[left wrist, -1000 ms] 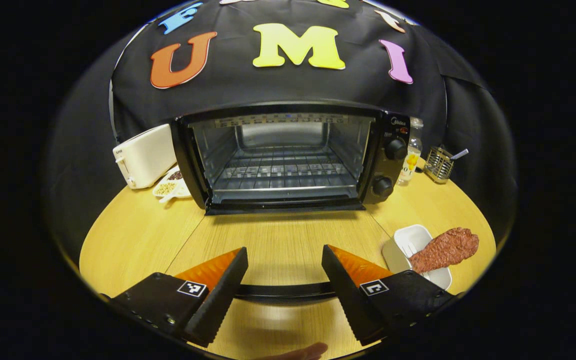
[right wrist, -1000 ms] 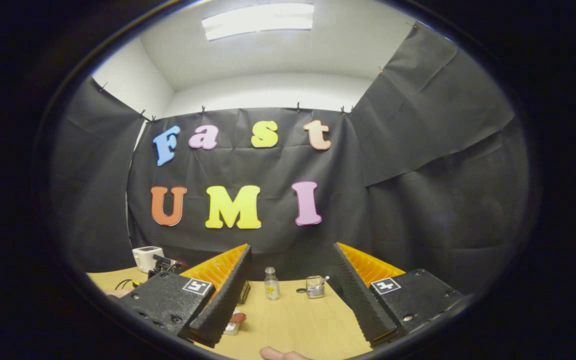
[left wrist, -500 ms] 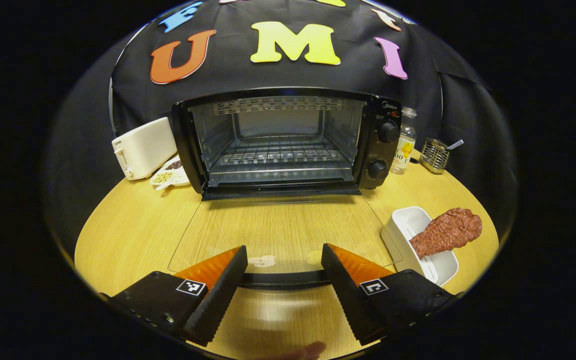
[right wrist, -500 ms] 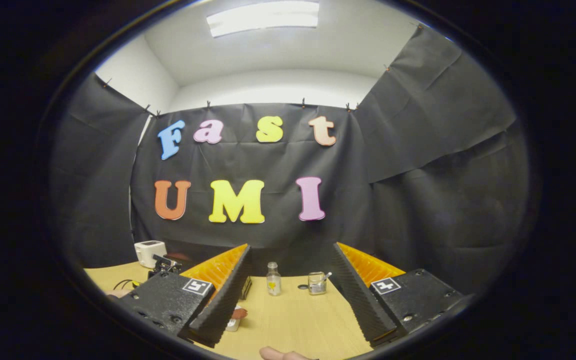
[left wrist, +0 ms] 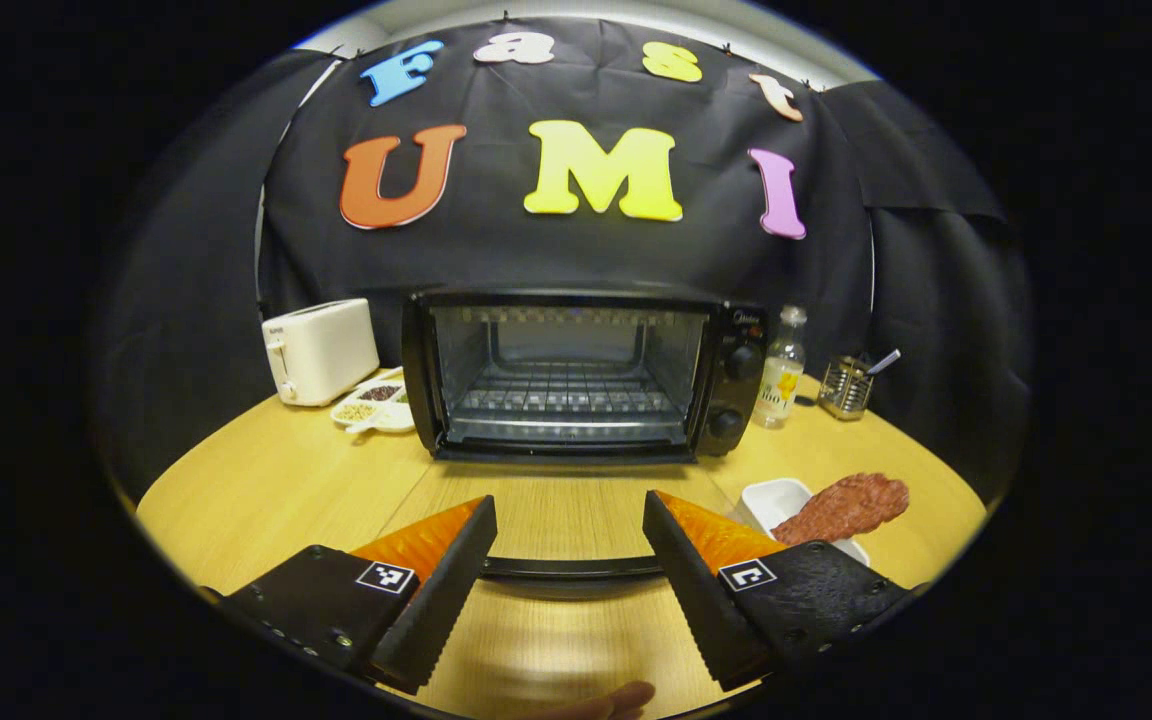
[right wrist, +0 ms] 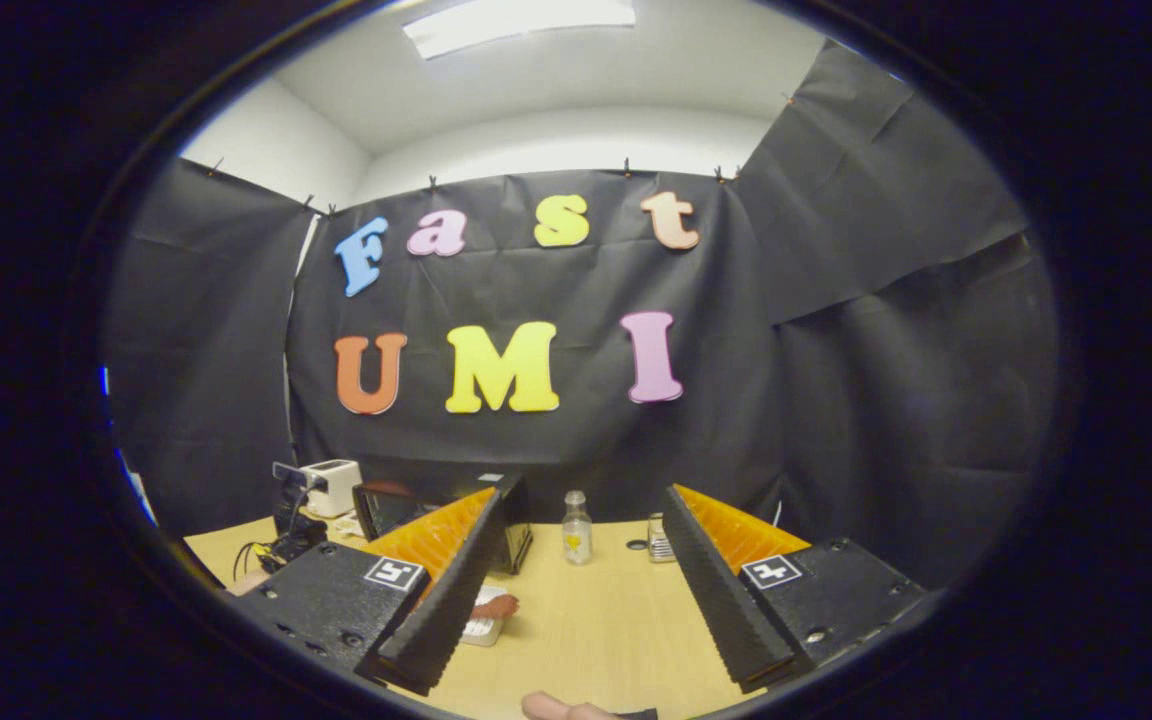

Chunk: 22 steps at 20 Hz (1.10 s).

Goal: Open the electric oven with the left hand, put the food in, and close the electric oven.

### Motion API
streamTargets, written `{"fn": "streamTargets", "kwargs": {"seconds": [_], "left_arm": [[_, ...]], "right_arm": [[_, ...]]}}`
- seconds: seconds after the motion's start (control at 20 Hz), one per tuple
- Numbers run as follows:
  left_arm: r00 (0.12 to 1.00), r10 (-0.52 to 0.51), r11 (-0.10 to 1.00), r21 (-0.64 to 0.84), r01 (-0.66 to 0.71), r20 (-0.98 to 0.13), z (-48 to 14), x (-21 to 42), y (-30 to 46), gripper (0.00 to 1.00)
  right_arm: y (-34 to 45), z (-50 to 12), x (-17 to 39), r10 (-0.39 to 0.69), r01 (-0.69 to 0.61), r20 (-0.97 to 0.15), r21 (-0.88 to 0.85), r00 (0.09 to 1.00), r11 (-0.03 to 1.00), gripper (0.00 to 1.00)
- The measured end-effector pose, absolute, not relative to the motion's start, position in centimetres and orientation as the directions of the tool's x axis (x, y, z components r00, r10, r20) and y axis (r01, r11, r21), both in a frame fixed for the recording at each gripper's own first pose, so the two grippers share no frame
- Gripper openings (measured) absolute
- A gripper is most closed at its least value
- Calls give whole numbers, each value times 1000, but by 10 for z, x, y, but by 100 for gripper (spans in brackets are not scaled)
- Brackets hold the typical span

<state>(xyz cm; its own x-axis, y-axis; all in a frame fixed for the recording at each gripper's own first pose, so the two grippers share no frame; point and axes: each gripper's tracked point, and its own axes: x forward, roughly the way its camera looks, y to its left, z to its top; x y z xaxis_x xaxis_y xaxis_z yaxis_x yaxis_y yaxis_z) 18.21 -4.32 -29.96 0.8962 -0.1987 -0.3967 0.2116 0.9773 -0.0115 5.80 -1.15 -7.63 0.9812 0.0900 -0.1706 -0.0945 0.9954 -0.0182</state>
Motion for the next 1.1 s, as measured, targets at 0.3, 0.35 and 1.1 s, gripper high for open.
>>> {"fn": "streamTargets", "kwargs": {"seconds": [0.3, 0.35, 1.1], "left_arm": [[944, -238, 971, -40, 235, -229, -201, 138, -31, 95], [949, -230, 973, -30, 229, -215, -186, 127, -27, 94], [985, -152, 986, 56, 156, -81, -81, 55, 4, 95]], "right_arm": [[-7, -142, 97, 140, -156, -374, -10, 917, 988, 100], [-3, -158, 104, 160, -178, -421, -3, 893, 984, 100], [59, -352, 164, 452, -139, -778, 438, 437, 888, 85]]}}
